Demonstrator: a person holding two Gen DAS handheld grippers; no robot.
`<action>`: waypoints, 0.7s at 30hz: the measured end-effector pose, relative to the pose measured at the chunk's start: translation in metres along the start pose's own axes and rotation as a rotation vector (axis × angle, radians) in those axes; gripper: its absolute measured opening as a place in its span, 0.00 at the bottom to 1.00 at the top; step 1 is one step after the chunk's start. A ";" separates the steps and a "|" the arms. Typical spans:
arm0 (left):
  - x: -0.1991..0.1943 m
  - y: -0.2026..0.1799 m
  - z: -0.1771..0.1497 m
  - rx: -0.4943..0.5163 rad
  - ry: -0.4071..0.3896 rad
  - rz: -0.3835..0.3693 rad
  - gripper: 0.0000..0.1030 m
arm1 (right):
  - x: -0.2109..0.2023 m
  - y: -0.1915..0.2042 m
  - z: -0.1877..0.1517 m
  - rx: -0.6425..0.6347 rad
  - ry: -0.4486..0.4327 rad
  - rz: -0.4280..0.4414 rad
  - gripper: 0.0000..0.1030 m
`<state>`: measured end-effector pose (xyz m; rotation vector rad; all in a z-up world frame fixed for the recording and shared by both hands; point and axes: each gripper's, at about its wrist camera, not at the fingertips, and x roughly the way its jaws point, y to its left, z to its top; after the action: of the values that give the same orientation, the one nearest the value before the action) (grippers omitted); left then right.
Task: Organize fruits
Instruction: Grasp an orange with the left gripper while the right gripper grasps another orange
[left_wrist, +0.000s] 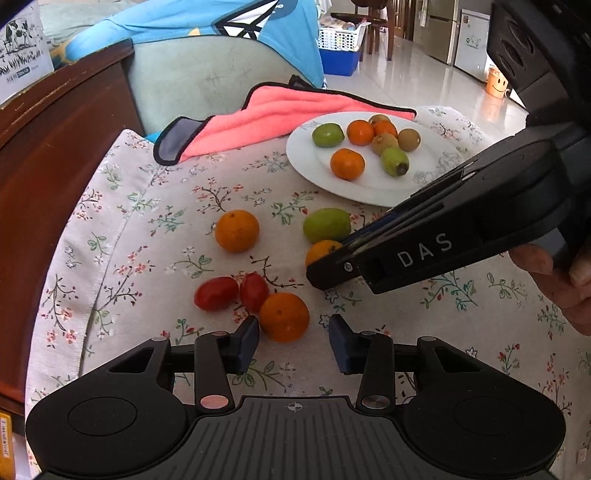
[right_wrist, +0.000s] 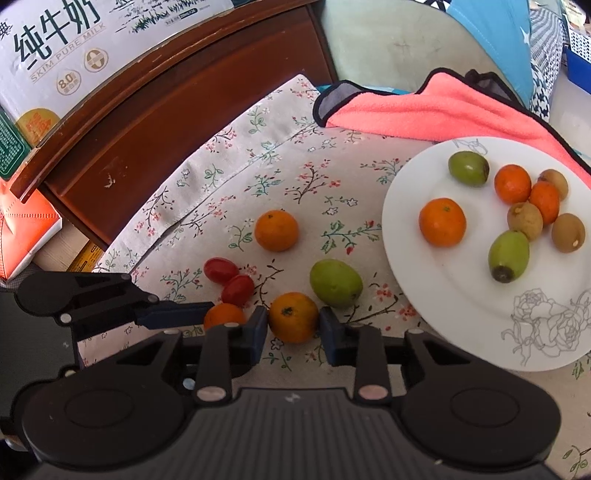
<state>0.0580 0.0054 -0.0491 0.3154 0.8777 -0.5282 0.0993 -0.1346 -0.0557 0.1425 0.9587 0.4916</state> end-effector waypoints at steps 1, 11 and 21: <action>0.000 0.000 0.000 -0.005 -0.001 -0.001 0.35 | 0.000 0.000 0.000 0.000 0.000 0.000 0.30; 0.000 0.002 0.003 -0.017 0.009 -0.004 0.25 | -0.003 0.001 0.001 -0.009 -0.003 0.007 0.29; -0.014 0.010 0.015 -0.074 -0.027 0.013 0.25 | -0.018 0.001 0.003 -0.011 -0.034 0.022 0.29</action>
<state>0.0654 0.0111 -0.0282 0.2460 0.8661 -0.4859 0.0930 -0.1420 -0.0401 0.1515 0.9214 0.5134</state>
